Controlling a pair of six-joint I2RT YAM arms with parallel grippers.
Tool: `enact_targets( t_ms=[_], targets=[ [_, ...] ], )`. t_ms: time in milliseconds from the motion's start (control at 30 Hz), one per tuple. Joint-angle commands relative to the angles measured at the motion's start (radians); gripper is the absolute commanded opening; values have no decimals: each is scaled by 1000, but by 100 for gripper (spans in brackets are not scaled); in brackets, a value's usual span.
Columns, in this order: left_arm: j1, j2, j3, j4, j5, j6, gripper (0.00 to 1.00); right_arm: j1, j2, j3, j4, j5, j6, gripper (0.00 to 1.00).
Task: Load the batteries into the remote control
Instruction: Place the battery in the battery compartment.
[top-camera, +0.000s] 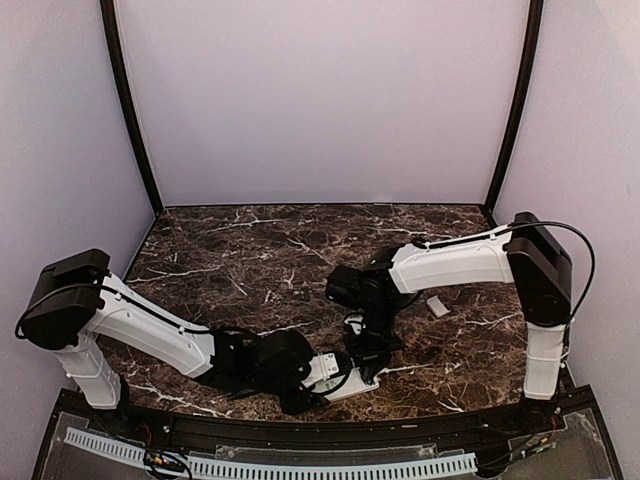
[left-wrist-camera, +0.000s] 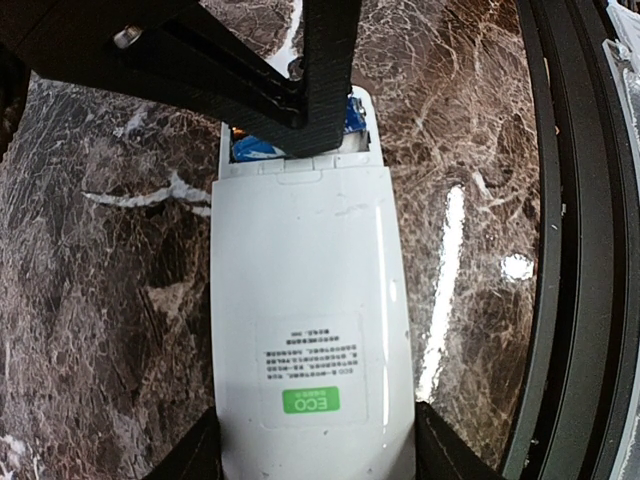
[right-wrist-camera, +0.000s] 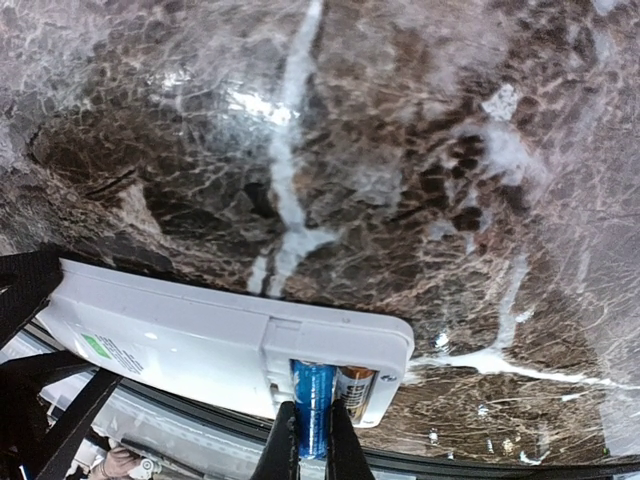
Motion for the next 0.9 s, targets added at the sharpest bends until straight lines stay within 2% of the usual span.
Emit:
enact_targets(
  t_ms=[0,133,233,867],
  targets=[
    [-17,48,-40,-78,17,18,43,-7,67,-23,170,123,-3,5],
    [-17,48,-43,-82,13,16,43,-4,61,-38,168,129,-1,19],
    [-17,48,-46,-83,8,16,43,-2,49,-36,163,127,-2,24],
    [-17,47,-53,-94,-3,20,43,10,-23,18,1,209,-23,28]
  ],
)
